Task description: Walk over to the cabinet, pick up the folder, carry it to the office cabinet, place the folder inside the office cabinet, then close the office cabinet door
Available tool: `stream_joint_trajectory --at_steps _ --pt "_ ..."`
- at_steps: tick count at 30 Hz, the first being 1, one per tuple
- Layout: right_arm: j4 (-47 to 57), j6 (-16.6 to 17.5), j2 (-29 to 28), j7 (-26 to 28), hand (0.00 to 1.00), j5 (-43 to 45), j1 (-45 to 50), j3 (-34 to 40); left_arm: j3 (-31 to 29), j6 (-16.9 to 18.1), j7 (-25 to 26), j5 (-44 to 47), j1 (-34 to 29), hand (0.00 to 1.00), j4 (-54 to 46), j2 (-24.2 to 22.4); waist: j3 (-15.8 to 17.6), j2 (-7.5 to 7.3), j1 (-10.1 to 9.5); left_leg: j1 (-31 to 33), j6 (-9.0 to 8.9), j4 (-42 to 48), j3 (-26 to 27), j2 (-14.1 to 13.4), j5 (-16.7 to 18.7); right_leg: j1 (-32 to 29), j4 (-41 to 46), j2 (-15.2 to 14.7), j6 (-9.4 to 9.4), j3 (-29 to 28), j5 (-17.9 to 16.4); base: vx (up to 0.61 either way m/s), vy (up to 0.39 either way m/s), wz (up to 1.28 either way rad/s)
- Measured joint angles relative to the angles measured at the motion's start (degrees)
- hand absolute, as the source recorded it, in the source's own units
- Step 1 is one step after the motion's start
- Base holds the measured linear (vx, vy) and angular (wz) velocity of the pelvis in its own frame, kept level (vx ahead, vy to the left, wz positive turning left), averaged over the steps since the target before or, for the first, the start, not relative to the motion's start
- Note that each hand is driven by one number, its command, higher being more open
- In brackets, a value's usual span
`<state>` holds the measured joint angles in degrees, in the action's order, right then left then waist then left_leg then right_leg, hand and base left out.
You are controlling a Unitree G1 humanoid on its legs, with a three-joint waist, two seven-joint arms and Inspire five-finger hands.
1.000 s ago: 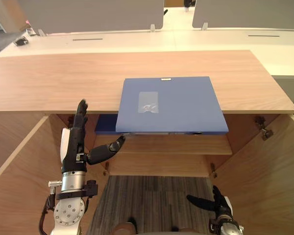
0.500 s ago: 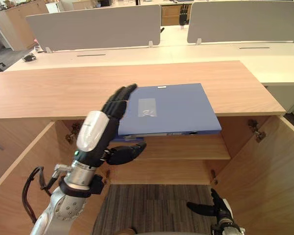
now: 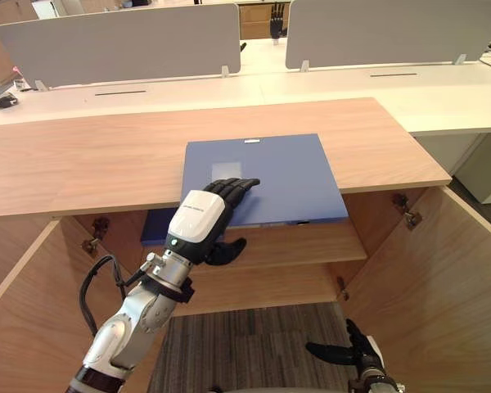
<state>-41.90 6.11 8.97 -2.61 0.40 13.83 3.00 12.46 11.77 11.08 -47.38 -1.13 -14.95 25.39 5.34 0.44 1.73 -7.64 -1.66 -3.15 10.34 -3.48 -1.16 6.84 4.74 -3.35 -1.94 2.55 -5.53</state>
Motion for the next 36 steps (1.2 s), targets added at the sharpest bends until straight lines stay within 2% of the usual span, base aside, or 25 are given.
stream_joint_trajectory --at_steps 6,9,15,18,19,21,23,25,26,29,30,34,36 --pt "0.1 0.0 -0.6 -0.1 1.0 0.1 0.1 0.1 -1.5 0.4 1.4 -0.8 -0.2 0.0 -3.7 -2.7 -0.1 -0.06 -0.03 -0.6 -0.06 -1.3 0.5 0.0 -0.2 -0.1 -0.6 0.1 -0.08 -0.5 0.0 0.0 -0.012 -0.04" --pt "1.9 0.0 -0.9 -0.2 1.0 0.7 0.1 0.3 -2.1 0.6 1.3 0.4 -2.3 0.0 -5.3 -4.4 -0.1 -0.06 0.01 -0.7 -0.08 -1.5 1.0 -0.1 -0.2 -0.1 -0.8 0.2 -0.11 -0.9 0.1 0.03 -0.019 -0.07" --pt "19.4 0.0 -4.9 -1.3 1.0 4.3 0.9 3.6 -4.0 1.0 -0.3 3.8 -8.8 0.0 -11.4 -8.3 0.0 -0.29 0.63 -0.5 -0.13 -1.4 1.5 -0.2 0.1 -0.5 -0.8 0.4 -0.31 -1.4 0.2 0.01 -0.022 -0.05" --pt "30.8 1.0 -7.2 -1.0 1.0 8.5 2.7 5.1 -5.3 1.4 -1.7 9.6 -11.7 0.0 -15.0 -10.9 0.1 -0.31 0.56 -0.5 0.01 -1.0 1.9 -0.3 0.5 -0.6 -0.9 0.4 -0.53 -2.0 0.3 -0.01 -0.015 -0.09" --pt "36.0 1.6 -8.2 -0.7 1.0 10.7 3.9 5.8 -6.1 1.9 -2.7 14.5 -13.1 0.0 -16.8 -11.8 0.1 -0.3 0.58 -0.4 0.01 -0.6 2.4 -0.3 0.8 -0.6 -1.1 0.4 -0.59 -2.4 0.4 0.0 -0.009 -0.13" --pt "41.0 1.9 -9.0 -0.2 1.0 11.8 5.4 6.5 -6.5 2.2 -3.2 18.6 -14.2 0.0 -18.7 -12.6 0.1 -0.28 0.61 -0.4 -0.01 -0.4 2.9 -0.4 1.1 -0.6 -1.3 0.4 -0.78 -2.9 0.5 0.0 -0.004 -0.15" --pt "45.8 2.3 -9.5 0.2 1.0 14.3 6.6 7.5 -6.4 2.5 -4.1 26.7 -15.2 0.0 -20.3 -13.4 0.1 -0.25 0.77 -0.5 0.0 -0.3 3.4 -0.3 1.3 -0.6 -1.6 0.3 -1.04 -3.4 0.6 0.01 -0.003 -0.14" --pt "51.8 2.5 -9.6 0.2 1.0 17.7 7.2 8.2 -6.5 3.1 -6.0 38.7 -16.1 0.0 -21.6 -14.1 0.2 -0.17 0.94 -0.5 -0.01 -0.3 4.1 -0.3 1.5 -0.9 -1.6 0.3 -1.17 -4.1 0.7 0.01 -0.003 -0.15" --pt "53.3 2.6 -9.6 0.2 1.0 18.5 7.2 8.2 -6.4 3.2 -6.6 41.6 -16.2 0.0 -21.6 -14.2 0.2 -0.15 0.97 -0.6 -0.02 -0.2 4.2 -0.3 1.6 -0.9 -1.6 0.3 -1.19 -4.2 0.7 0.01 -0.004 -0.13" --pt "62.0 3.7 -8.7 1.0 1.0 22.3 6.6 7.8 -6.3 3.0 -11.2 58.8 -16.6 0.0 -21.6 -14.1 0.2 -0.1 1.01 -0.6 0.09 0.4 4.6 -0.3 2.1 -0.9 -1.6 0.3 -1.21 -4.7 0.7 0.01 -0.01 -0.09" --pt "63.3 4.2 -8.4 1.3 1.0 22.7 6.2 7.6 -6.3 2.8 -11.9 61.3 -16.7 0.0 -21.6 -14.1 0.2 -0.1 1.01 -0.6 0.09 0.4 4.7 -0.3 2.1 -0.9 -1.6 0.3 -1.21 -4.8 0.7 0.01 -0.016 -0.05" --pt "66.9 6.0 -0.8 3.5 1.0 24.8 -2.6 2.2 -3.7 0.6 -16.0 76.4 -17.2 0.0 -21.0 -11.9 0.2 -0.09 1.01 -0.8 0.11 0.5 5.0 -0.3 2.2 -0.8 -1.6 0.3 -1.42 -5.2 0.9 0.0 -0.011 -0.04" --pt "66.9 6.3 1.6 4.5 1.0 24.8 -5.7 -0.2 -2.2 -0.5 -17.3 80.0 -17.2 0.0 -20.8 -11.0 0.2 -0.05 0.81 -0.8 0.11 0.6 5.0 -0.2 2.2 -0.8 -1.6 0.2 -1.46 -5.2 0.9 0.0 0.0 0.0"
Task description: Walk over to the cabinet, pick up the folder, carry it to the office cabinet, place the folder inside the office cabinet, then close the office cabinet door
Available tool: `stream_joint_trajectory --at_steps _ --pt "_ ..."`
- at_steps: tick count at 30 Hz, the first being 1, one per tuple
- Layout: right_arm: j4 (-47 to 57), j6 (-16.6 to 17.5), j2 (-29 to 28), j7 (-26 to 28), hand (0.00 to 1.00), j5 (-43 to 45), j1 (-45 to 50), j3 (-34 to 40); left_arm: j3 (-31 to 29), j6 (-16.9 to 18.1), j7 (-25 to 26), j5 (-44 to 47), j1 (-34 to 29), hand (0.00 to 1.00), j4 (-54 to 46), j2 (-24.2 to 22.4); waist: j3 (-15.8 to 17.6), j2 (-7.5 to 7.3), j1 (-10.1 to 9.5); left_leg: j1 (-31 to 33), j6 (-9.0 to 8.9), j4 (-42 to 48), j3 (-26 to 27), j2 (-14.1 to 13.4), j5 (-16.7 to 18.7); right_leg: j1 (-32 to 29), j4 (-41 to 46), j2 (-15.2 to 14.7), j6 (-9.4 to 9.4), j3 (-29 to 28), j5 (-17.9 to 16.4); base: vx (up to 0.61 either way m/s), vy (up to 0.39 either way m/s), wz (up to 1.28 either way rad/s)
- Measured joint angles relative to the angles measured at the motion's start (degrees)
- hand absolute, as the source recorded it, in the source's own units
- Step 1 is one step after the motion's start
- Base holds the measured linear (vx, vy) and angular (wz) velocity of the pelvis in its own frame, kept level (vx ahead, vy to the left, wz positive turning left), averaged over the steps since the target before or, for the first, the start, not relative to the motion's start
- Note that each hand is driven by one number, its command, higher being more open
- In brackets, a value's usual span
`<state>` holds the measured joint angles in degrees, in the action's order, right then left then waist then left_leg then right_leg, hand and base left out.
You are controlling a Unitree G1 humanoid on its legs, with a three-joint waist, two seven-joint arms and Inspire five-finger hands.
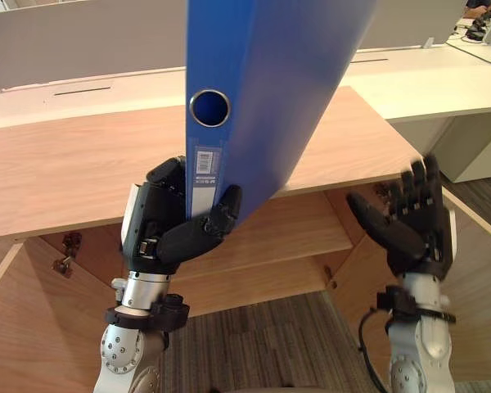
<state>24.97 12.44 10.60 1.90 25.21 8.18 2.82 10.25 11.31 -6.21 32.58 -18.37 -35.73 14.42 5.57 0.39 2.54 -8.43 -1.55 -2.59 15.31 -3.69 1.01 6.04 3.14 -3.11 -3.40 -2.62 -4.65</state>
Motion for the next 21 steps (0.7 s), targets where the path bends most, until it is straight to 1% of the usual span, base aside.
stream_joint_trajectory --at_steps 1,3,4,6,9,10,12,14,15,17,19,21 --pt "-0.3 0.2 1.7 0.9 1.0 0.0 -2.4 -2.1 1.6 -0.7 -1.3 3.2 0.0 0.0 0.3 1.0 0.0 0.01 -0.27 0.0 0.0 0.0 -0.1 0.0 0.0 0.1 0.0 0.0 -0.02 0.1 0.0 -0.02 -0.019 0.03" --pt "-1.6 0.2 3.3 1.4 1.0 0.0 -4.6 -3.3 2.5 -1.1 -2.3 5.6 0.0 0.0 0.6 1.8 0.0 0.01 -0.37 0.0 0.01 0.1 -0.3 0.1 0.0 0.2 0.0 -0.1 -0.04 0.2 0.0 -0.02 -0.019 0.05" --pt "-2.4 0.2 3.7 1.4 1.0 0.0 -5.2 -3.3 2.5 -1.1 -2.4 6.1 0.0 0.0 0.7 1.9 0.0 0.01 -0.36 0.0 0.02 0.1 -0.4 0.2 0.0 0.3 0.0 -0.2 -0.04 0.3 0.0 -0.01 -0.015 0.06" --pt "-6.4 0.3 6.4 1.5 1.0 0.6 -7.0 -3.4 2.6 -1.2 -3.0 8.6 0.1 0.0 2.3 2.6 0.0 0.08 -0.39 0.0 0.02 0.2 -0.7 0.4 0.0 0.5 0.0 -0.5 -0.09 0.7 0.1 -0.02 -0.012 0.07" --pt "-11.1 0.3 10.4 1.7 1.0 1.3 -9.0 -5.2 2.6 -2.4 -3.1 11.0 0.1 0.0 4.9 3.6 0.1 0.21 -0.34 0.0 0.05 0.4 -1.0 0.6 0.0 0.8 0.0 -0.7 -0.15 1.0 0.1 -0.02 -0.01 0.07" --pt "-13.2 0.3 12.1 2.1 0.0 2.3 -9.7 -6.2 2.6 -2.8 -3.1 12.0 0.1 0.0 6.0 4.2 0.1 0.27 -0.35 0.1 0.11 0.4 -1.3 0.7 -0.1 0.9 0.0 -0.8 -0.16 1.3 0.1 -0.04 -0.015 0.09" --pt "-15.5 0.3 14.3 2.6 0.0 3.0 -10.3 -7.8 2.6 -3.2 -3.1 12.5 0.1 0.0 7.0 5.1 0.1 0.3 -0.45 0.2 0.22 0.4 -1.6 0.7 -0.2 0.9 0.0 -0.9 -0.18 1.5 0.1 -0.02 -0.016 0.1" --pt "-17.8 0.1 17.7 4.8 0.0 6.8 -10.4 -10.0 2.6 -3.6 -3.1 13.4 0.1 0.0 7.9 7.2 0.1 0.32 -0.83 0.5 0.37 0.4 -2.1 0.8 -0.3 0.9 0.0 -1.0 -0.19 2.1 0.1 -0.03 -0.032 0.12" --pt "-18.4 0.0 18.4 5.3 0.0 7.7 -10.4 -10.3 2.5 -3.6 -3.1 13.6 0.1 0.0 8.1 7.8 0.1 0.32 -0.98 0.5 0.38 0.5 -2.2 0.8 -0.3 0.9 0.0 -1.0 -0.19 2.2 0.1 -0.02 -0.035 0.11" --pt "-21.1 -0.8 21.5 6.6 0.0 12.2 -10.4 -11.1 2.5 -3.6 -4.1 13.7 0.1 0.0 8.9 10.0 0.1 0.37 -1.41 0.9 0.55 0.5 -3.1 0.9 -0.4 1.0 0.0 -1.1 -0.19 3.0 0.1 -0.02 -0.029 0.17" --pt "-21.9 -1.0 23.3 8.3 0.0 14.5 -10.4 -11.6 2.2 -3.5 -4.6 14.2 0.2 0.0 9.0 11.3 0.1 0.41 -1.51 1.2 0.66 0.5 -3.7 1.0 -0.6 1.0 0.0 -1.2 -0.19 3.7 0.1 -0.01 -0.029 0.19" --pt "-22.3 -1.2 24.3 8.8 0.0 17.3 -10.4 -11.8 1.4 -3.5 -5.5 14.7 0.1 0.0 9.0 11.7 0.0 0.42 -1.78 1.3 0.67 0.5 -4.0 1.0 -0.7 1.0 0.0 -1.2 -0.19 4.0 0.1 -0.02 -0.027 0.11"
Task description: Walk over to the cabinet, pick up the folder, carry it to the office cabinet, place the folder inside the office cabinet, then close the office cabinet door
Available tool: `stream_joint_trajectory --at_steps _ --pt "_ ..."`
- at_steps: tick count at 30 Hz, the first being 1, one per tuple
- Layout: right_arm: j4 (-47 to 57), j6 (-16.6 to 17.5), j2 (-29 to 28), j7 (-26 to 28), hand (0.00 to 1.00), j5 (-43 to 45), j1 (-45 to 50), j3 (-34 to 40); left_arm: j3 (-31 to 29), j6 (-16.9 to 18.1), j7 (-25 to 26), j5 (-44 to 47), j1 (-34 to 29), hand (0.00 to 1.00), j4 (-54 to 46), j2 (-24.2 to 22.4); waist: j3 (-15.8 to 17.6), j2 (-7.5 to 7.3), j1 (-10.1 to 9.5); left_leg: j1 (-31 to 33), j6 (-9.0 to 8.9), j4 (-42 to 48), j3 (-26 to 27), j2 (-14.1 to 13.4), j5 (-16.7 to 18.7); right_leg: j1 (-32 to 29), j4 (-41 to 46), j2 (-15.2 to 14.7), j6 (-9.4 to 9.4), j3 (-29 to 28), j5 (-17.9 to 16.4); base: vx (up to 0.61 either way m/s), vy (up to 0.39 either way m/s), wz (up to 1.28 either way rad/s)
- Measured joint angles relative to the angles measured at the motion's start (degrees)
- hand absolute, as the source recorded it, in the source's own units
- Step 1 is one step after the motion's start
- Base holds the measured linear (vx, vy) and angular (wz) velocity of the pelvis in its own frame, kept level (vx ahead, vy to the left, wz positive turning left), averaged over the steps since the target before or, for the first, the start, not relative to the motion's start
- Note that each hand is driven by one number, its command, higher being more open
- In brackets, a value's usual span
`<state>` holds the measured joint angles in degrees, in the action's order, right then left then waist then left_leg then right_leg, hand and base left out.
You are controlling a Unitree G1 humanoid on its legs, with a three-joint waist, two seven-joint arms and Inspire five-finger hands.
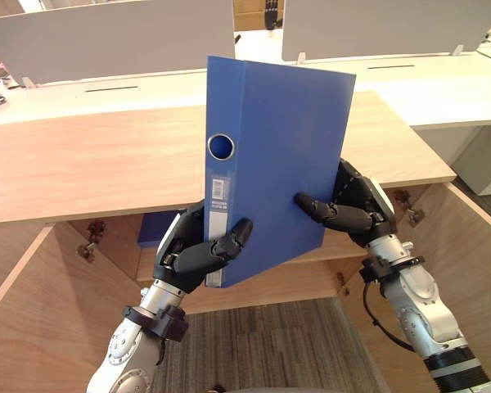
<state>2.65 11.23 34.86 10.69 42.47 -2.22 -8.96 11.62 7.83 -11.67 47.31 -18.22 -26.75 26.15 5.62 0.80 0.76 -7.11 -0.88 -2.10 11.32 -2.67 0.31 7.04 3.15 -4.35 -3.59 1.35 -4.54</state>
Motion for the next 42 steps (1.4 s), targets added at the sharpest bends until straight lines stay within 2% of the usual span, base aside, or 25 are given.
stream_joint_trajectory --at_steps 1,2,5,6,9,10,11,13,18,20,22,26,32,37,38,40,42 --pt "0.0 0.0 0.0 0.3 0.0 0.9 0.0 -0.2 -0.5 0.0 -0.2 0.0 0.0 0.0 0.0 0.0 0.0 0.02 -0.03 0.2 0.03 0.0 -0.2 0.0 -0.1 0.0 0.0 0.0 0.0 0.2 0.0 -0.02 -0.026 0.07" --pt "0.0 -0.1 -0.4 0.3 0.0 1.2 0.0 -0.2 -0.9 0.0 -0.2 0.0 0.0 1.0 0.0 -0.2 0.0 0.04 -0.05 0.2 0.04 -0.1 -0.3 0.1 -0.1 0.0 0.0 0.0 0.0 0.3 0.0 -0.02 -0.031 0.07" --pt "1.0 -0.5 -4.4 1.2 0.0 1.1 0.1 1.3 -3.4 0.2 -0.2 -0.4 0.0 1.0 0.0 -3.2 -0.1 0.15 -0.07 0.2 0.04 -0.8 -0.6 0.1 -0.7 -0.2 0.0 0.0 0.0 0.6 0.0 -0.02 -0.028 0.06" --pt "3.6 -0.5 -8.7 1.4 0.0 1.1 0.5 2.6 -5.7 0.9 0.2 -2.1 0.0 1.0 0.0 -7.3 -0.1 0.2 -0.12 0.3 0.0 -1.3 -0.8 0.1 -1.0 -0.4 -0.1 0.0 0.0 0.8 0.0 -0.02 -0.032 0.05" --pt "11.2 -0.2 -16.9 1.2 0.0 -2.3 0.6 5.1 -9.7 2.5 1.3 -8.5 0.1 1.0 0.0 -13.6 -0.2 0.28 -1.13 0.5 0.0 -1.5 -0.9 0.0 -1.2 -0.6 -0.1 0.1 0.0 0.9 0.0 -0.01 -0.034 0.04" --pt "12.9 0.0 -18.1 1.0 0.0 -4.3 0.6 6.1 -10.7 3.3 1.8 -10.8 0.1 1.0 -0.1 -15.0 -0.2 0.27 -1.48 0.6 0.0 -1.5 -1.1 0.0 -1.2 -0.6 -0.1 0.1 0.0 1.1 0.0 -0.01 -0.03 0.06" --pt "13.0 0.1 -18.2 0.9 0.0 -4.5 0.6 6.2 -10.8 3.4 1.9 -11.0 0.1 1.0 -0.1 -15.1 -0.2 0.27 -1.48 0.6 0.0 -1.5 -1.2 0.0 -1.2 -0.6 -0.1 0.1 0.0 1.2 0.0 -0.01 -0.029 0.13" --pt "16.2 0.3 -20.6 0.0 0.0 -8.8 0.5 7.2 -15.7 5.7 4.0 -16.0 0.1 1.0 0.0 -20.3 -0.2 0.28 -1.67 0.9 0.13 -1.7 -2.0 0.1 -1.4 -0.6 -0.1 -0.2 0.0 1.9 0.0 -0.01 -0.024 0.15" --pt "16.4 0.4 -23.8 -2.0 0.0 -11.1 0.5 9.5 -23.0 7.5 9.3 -18.2 0.0 1.0 4.9 -24.4 -0.3 0.33 -1.72 0.9 0.22 -2.9 -2.9 0.3 -2.3 -0.6 -0.1 -0.3 0.0 2.6 0.0 -0.01 -0.02 0.11" --pt "17.1 0.6 -24.9 -2.5 0.0 -11.0 0.5 11.6 -27.6 7.4 13.3 -18.5 -0.9 1.0 11.7 -26.0 -0.3 0.34 -1.71 0.9 0.22 -2.9 -2.9 0.2 -2.3 -0.6 -0.1 -0.5 -0.01 2.6 0.0 0.0 0.0 0.0" --pt "17.6 1.5 -25.0 -3.2 0.0 -11.1 0.5 12.6 -29.3 6.4 15.1 -19.5 -2.6 1.0 16.1 -27.0 -0.3 0.33 -1.67 0.9 0.22 -2.9 -2.9 0.2 -2.3 -0.7 -0.1 -0.5 -0.01 2.6 0.0 0.0 0.0 0.0" --pt "19.2 2.3 -25.0 -3.7 0.0 -11.2 0.5 12.1 -29.4 4.7 15.9 -22.7 -6.3 1.0 23.5 -28.3 -0.9 0.38 -1.67 1.3 0.21 -2.9 -2.9 0.2 -2.3 -1.1 -0.1 -0.5 -0.02 2.6 0.0 0.0 0.0 0.0" --pt "21.2 2.9 -23.3 -3.6 0.0 -15.3 0.5 2.3 -29.0 2.5 15.0 -28.0 -6.4 1.0 41.5 -28.5 -1.7 0.54 -1.43 2.0 0.02 -2.9 -2.6 0.0 -2.5 -2.0 -0.1 -0.4 -0.19 2.3 0.1 -0.01 -0.006 -0.02" --pt "19.4 3.2 -17.7 -3.1 0.0 -27.4 0.0 -13.1 -29.2 0.0 13.9 -31.9 -1.7 1.0 67.1 -26.1 -1.2 0.6 -1.46 4.7 -0.11 -1.7 -1.8 -0.2 -2.6 -5.0 1.1 -0.3 -0.43 1.5 0.4 -0.03 -0.013 -0.07" --pt "18.3 3.2 -17.3 -3.0 0.0 -29.0 -0.7 -15.1 -29.1 -0.2 13.9 -32.1 -0.9 1.0 69.6 -25.9 -0.5 0.7 -1.43 5.7 -0.19 -0.3 -1.7 -0.3 -2.1 -5.9 2.0 -0.4 -0.43 1.3 0.4 -0.05 -0.006 -0.12" --pt "12.5 3.1 -16.6 -2.9 0.0 -32.7 -5.7 -20.8 -28.4 -0.9 14.0 -33.1 2.8 1.0 75.3 -24.9 3.7 0.75 -1.45 11.5 -0.21 7.9 -1.3 -1.3 0.9 -10.0 5.8 -0.2 -0.3 0.4 0.3 -0.13 -0.017 -0.14" --pt "8.3 2.4 -16.4 -3.0 0.0 -35.3 -9.9 -23.6 -27.5 -0.9 13.8 -33.9 5.7 1.0 77.0 -24.2 7.8 1.3 -1.69 16.5 -0.12 14.3 -1.3 -2.2 2.8 -13.5 8.7 -0.1 0.26 0.4 -0.6 -0.2 -0.021 -0.06"
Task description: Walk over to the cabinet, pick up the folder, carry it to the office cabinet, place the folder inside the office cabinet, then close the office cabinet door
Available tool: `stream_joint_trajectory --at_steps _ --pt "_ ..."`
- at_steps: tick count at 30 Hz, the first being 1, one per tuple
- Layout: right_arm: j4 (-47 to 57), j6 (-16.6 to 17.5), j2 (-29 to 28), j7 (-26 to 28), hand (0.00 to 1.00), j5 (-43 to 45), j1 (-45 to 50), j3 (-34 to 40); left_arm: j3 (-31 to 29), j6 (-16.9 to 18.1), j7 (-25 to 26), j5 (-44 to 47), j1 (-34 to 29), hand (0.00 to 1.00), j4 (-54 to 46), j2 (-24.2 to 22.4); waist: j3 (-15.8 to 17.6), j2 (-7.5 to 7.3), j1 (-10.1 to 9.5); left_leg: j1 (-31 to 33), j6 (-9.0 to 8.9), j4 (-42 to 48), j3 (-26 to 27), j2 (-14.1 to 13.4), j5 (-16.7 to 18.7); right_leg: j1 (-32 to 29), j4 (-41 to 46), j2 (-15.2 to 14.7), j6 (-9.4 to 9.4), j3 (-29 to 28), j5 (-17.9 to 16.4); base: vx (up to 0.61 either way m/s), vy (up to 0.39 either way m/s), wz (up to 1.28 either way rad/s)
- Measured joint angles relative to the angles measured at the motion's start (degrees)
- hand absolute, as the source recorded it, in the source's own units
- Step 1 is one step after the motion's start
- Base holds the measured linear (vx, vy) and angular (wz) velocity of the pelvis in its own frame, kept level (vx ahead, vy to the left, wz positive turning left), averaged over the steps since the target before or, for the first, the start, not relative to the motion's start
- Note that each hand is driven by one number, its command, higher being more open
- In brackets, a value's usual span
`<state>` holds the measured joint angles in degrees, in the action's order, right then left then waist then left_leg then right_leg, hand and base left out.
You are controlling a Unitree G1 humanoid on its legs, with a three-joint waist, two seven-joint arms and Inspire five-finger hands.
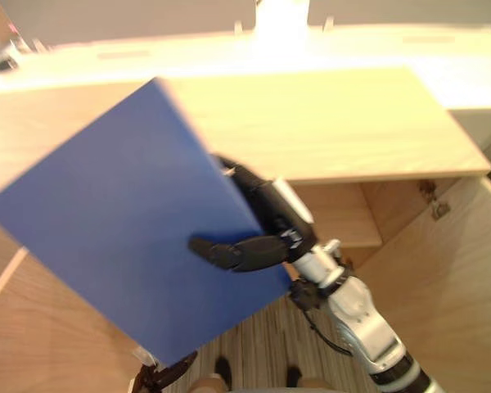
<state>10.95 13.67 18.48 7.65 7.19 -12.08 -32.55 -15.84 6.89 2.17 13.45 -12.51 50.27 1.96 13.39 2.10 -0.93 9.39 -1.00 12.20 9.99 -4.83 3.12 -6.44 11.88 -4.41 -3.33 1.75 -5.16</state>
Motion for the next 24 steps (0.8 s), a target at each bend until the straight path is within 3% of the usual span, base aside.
stream_joint_trajectory --at_steps 2,5,10,13,17,20,24 --pt "-4.5 -1.0 0.0 -0.4 0.0 -3.2 -4.2 -2.4 1.3 0.4 0.1 0.1 3.3 1.0 1.3 1.2 4.7 1.24 -0.24 6.4 -0.14 7.6 0.0 -1.1 2.7 -6.5 7.1 0.3 0.18 -0.3 -2.1 -0.26 0.002 -0.07" --pt "-8.4 -2.2 0.0 -0.9 0.0 -7.2 -7.7 -4.6 2.4 1.6 0.3 0.2 6.9 1.0 1.3 3.0 8.5 1.92 -0.46 13.7 -0.11 14.5 0.4 -1.8 4.7 -15.2 15.9 0.2 0.27 -1.5 -5.0 -0.25 0.015 -0.14" --pt "-13.2 -3.0 -1.1 -4.1 0.0 -8.3 -10.5 -1.5 5.3 2.1 0.8 0.2 13.8 1.0 1.4 4.1 10.9 2.52 -0.49 24.2 0.14 21.3 -0.3 -2.5 5.3 -26.2 23.3 0.2 0.45 -1.4 -6.1 -0.13 -0.006 0.0" --pt "-17.4 -4.0 -3.4 -5.5 0.0 -7.6 -11.6 3.9 7.2 2.2 0.5 1.1 17.7 1.0 0.5 3.2 11.4 2.64 -0.49 30.2 0.65 25.6 -1.5 -2.9 5.9 -31.6 27.9 -0.1 0.58 -0.5 -7.4 -0.08 -0.002 0.14" --pt "-18.0 -4.8 -8.5 -10.4 0.0 1.4 -14.3 15.2 7.2 2.4 0.5 1.8 18.6 1.0 -6.9 0.4 12.3 2.6 -1.28 36.7 0.62 29.4 -2.3 -3.3 7.0 -37.8 32.4 -0.7 0.76 0.7 -9.1 -0.08 -0.014 0.12" --pt "-18.0 -3.8 -11.6 -17.7 0.0 12.1 -20.8 25.0 7.0 2.4 1.7 3.9 18.7 1.0 -11.7 -0.4 13.0 2.6 -1.83 40.6 0.97 31.6 -3.2 -3.6 6.7 -41.2 34.6 -0.8 1.15 1.6 -9.4 -0.04 -0.025 0.09" --pt "-18.3 -1.5 -12.1 -26.1 0.0 19.1 -27.4 34.5 6.7 2.5 2.9 6.7 18.9 1.0 -16.4 -2.2 13.4 2.62 -3.03 43.5 0.99 32.8 -3.7 -3.9 6.6 -43.7 35.7 -0.8 1.27 1.8 -9.4 -0.01 -0.003 0.01"
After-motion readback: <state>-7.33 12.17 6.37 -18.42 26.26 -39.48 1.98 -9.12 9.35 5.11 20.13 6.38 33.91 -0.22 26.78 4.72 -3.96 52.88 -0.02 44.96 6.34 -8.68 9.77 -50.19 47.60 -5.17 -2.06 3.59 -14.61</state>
